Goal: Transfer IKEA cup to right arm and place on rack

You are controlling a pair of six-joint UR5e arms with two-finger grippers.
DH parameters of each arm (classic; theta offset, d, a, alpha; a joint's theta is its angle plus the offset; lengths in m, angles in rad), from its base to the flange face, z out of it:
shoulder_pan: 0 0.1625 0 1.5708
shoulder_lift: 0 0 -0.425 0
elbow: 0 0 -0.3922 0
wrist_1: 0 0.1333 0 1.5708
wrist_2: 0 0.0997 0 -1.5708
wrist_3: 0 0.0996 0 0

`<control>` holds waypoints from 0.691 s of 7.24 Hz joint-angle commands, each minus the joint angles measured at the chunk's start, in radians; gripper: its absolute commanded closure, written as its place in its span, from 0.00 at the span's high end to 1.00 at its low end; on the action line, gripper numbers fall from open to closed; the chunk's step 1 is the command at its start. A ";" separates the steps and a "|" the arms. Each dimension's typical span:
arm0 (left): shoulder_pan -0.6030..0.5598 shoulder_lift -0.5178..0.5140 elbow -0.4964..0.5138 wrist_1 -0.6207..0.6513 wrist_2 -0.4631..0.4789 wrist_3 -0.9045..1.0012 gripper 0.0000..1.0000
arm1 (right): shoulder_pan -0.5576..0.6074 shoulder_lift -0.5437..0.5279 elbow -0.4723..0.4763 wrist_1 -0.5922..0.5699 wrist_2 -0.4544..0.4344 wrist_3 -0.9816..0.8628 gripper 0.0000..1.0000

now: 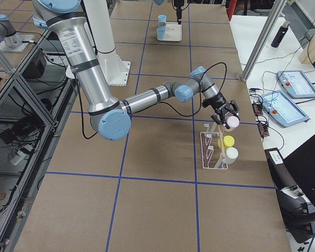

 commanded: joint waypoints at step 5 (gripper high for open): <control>0.000 0.000 -0.002 0.000 0.000 0.000 1.00 | -0.007 0.017 -0.004 0.000 -0.008 0.013 0.98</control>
